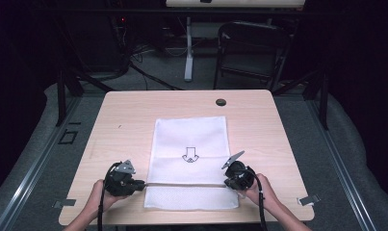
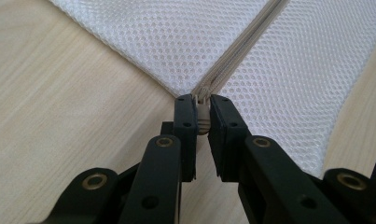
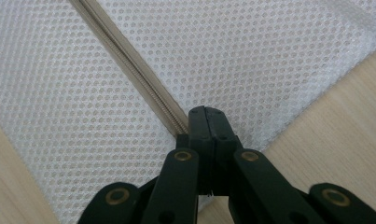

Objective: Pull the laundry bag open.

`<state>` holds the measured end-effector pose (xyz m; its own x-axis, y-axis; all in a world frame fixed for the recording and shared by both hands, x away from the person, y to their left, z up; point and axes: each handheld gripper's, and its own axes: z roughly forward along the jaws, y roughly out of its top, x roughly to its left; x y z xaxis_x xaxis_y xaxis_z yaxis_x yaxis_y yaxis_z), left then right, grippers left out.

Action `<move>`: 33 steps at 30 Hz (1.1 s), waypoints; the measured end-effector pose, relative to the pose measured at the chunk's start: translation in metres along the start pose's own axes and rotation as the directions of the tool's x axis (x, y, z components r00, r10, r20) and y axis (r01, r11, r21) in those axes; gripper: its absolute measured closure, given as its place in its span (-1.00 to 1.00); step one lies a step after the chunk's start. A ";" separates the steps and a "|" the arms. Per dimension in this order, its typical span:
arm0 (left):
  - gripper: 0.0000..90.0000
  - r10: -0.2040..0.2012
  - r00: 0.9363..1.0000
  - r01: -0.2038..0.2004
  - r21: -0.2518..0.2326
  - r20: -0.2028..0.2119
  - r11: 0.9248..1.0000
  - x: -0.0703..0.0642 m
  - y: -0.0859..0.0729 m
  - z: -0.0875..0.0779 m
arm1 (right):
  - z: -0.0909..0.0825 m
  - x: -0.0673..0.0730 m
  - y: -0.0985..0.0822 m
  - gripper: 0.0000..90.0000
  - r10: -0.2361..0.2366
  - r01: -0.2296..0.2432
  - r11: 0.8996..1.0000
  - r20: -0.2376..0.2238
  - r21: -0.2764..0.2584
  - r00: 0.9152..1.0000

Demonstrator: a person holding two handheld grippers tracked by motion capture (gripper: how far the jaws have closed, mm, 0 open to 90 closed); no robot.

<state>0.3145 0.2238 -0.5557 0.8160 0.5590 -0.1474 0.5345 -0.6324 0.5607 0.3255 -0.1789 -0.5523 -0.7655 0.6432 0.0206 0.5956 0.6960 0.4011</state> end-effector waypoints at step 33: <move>-0.66 -0.156 0.985 0.151 -0.071 -0.073 0.986 -0.007 0.011 -0.038 | -0.054 -0.009 -0.017 -0.84 0.051 -0.049 0.991 0.017 -0.126 0.999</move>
<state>0.3067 0.2328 -0.5177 0.7044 0.6883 -0.1735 0.6346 -0.5012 0.5882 0.3087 -0.2137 -0.5098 -0.7296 0.6834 0.0252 0.5967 0.6182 0.5116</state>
